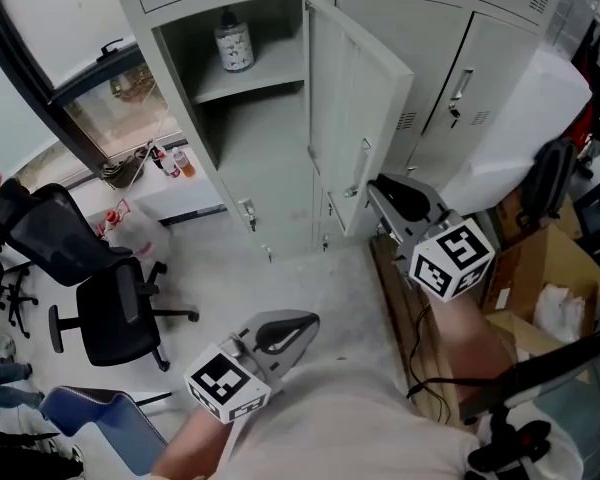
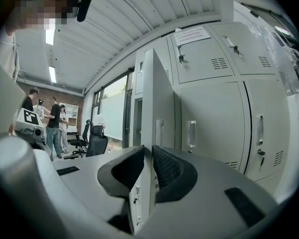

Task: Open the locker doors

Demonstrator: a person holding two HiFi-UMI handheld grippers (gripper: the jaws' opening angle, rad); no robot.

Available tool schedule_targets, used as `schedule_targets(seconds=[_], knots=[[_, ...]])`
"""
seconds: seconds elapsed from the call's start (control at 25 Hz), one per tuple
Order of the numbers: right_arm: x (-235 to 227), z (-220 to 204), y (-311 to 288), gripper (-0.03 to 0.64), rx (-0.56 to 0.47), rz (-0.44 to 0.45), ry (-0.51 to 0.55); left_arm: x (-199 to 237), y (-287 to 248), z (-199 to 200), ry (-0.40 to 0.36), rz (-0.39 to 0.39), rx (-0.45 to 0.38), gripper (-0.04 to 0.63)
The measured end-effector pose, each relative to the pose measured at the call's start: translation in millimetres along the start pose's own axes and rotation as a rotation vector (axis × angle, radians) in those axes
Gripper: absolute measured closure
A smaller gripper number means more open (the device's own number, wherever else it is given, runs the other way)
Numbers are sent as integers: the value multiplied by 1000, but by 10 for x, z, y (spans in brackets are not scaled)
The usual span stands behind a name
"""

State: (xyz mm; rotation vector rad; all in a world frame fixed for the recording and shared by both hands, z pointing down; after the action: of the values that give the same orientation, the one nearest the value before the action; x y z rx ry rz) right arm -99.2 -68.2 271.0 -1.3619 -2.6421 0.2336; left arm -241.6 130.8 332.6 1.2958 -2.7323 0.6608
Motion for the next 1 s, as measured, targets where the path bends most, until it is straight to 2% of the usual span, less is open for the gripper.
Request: schedule_targets(seconds=[0.76, 1.0], knots=[[-172, -58, 43, 560, -23, 83, 2, -450, -288, 54, 10, 94, -8, 584], [-190, -88, 294, 560, -37, 102, -13, -641, -335, 45, 25, 115, -4, 584]])
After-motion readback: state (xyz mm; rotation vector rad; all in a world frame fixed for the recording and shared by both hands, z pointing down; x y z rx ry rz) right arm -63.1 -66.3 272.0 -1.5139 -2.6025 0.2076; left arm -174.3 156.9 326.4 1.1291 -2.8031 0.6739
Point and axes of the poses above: the fingertips, and each gripper's own axes: y backward along the fingers, x to its left, z out of its top, the point moved 6 cm from there along y, backward along the fingers, and after that the axes turned 9 degrees about x, right-handed, at the moved point
